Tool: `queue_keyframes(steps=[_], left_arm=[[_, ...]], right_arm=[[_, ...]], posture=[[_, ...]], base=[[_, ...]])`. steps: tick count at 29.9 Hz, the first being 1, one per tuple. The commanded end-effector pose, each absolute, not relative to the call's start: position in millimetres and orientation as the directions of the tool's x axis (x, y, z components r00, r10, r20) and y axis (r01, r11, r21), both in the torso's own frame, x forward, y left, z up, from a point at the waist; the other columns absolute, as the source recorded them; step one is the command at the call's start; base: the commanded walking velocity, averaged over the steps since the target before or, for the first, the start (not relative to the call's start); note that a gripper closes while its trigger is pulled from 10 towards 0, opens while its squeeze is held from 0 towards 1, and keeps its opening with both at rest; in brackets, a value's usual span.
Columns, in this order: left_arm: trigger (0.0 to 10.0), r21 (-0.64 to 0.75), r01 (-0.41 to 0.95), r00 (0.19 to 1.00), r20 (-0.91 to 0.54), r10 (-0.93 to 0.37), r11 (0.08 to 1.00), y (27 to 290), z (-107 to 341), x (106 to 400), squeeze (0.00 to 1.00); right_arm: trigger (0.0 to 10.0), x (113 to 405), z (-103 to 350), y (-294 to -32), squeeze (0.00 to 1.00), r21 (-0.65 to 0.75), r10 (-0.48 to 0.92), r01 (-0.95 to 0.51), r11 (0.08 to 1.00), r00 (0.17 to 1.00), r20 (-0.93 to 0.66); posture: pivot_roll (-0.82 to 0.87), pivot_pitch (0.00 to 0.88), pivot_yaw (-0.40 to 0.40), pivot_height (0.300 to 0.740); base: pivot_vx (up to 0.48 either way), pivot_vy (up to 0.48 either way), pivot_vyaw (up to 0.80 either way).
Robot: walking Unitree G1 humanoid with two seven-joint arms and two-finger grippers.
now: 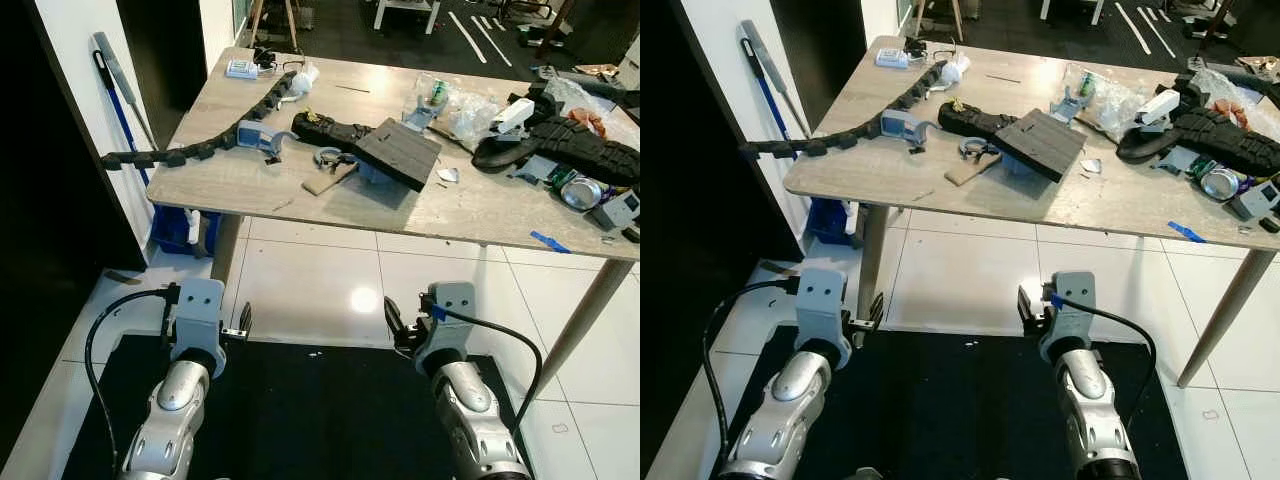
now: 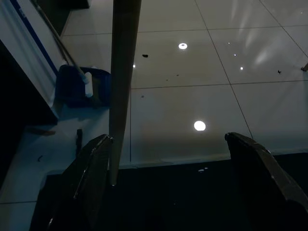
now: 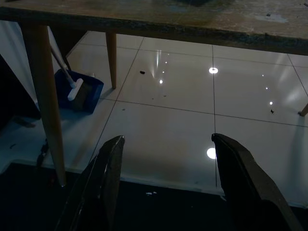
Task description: Picking trash to rubbish bin
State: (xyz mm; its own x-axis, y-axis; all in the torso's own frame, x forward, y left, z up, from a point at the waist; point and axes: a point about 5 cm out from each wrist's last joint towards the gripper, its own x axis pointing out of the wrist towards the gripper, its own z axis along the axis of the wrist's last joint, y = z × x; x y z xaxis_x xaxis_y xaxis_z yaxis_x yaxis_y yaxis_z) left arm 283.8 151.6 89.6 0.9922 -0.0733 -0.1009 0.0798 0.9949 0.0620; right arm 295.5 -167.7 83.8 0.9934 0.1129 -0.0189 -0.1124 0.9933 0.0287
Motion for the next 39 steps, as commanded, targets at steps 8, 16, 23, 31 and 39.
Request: queue_keyframes(steps=[8,16,23,31,39], left_arm=[[10.0,0.075,0.104,0.989,-0.116,-0.095,0.992,147.8,86.9,281.3,0.0],[10.0,0.059,0.079,0.989,-0.131,-0.071,0.995,148.9,84.5,281.8,0.0],[10.0,0.063,0.082,0.989,-0.132,-0.073,0.995,150.3,84.7,282.0,0.0],[10.0,0.063,0.084,0.988,-0.136,-0.075,0.994,150.4,84.4,281.9,0.0],[10.0,0.059,0.094,0.988,-0.131,-0.086,0.994,149.0,84.3,281.7,0.0]], right_arm=[[10.0,294.0,78.5,-168.8,0.0,0.025,0.115,-0.114,0.993,0.992,-0.043],[10.0,293.3,78.2,-170.1,0.0,0.021,0.111,-0.11,0.994,0.993,-0.044],[10.0,293.5,78.2,-169.8,0.0,0.02,0.112,-0.111,0.994,0.993,-0.045],[10.0,293.4,78.1,-169.0,0.0,0.02,0.113,-0.112,0.993,0.993,-0.046],[10.0,293.1,77.7,-170.0,0.0,0.019,0.111,-0.11,0.994,0.993,-0.047]], posture=[[0.0,0.149,-0.047,0.74],[-0.01,0.15,-0.044,0.74],[0.0,0.153,-0.045,0.74],[0.0,0.151,-0.044,0.74],[-0.01,0.15,-0.043,0.74]], base=[[0.0,-0.168,0.0],[0.0,-0.12,0.0],[0.0,0.0,0.0],[0.0,0.0,0.0],[0.0,0.24,0.0]])
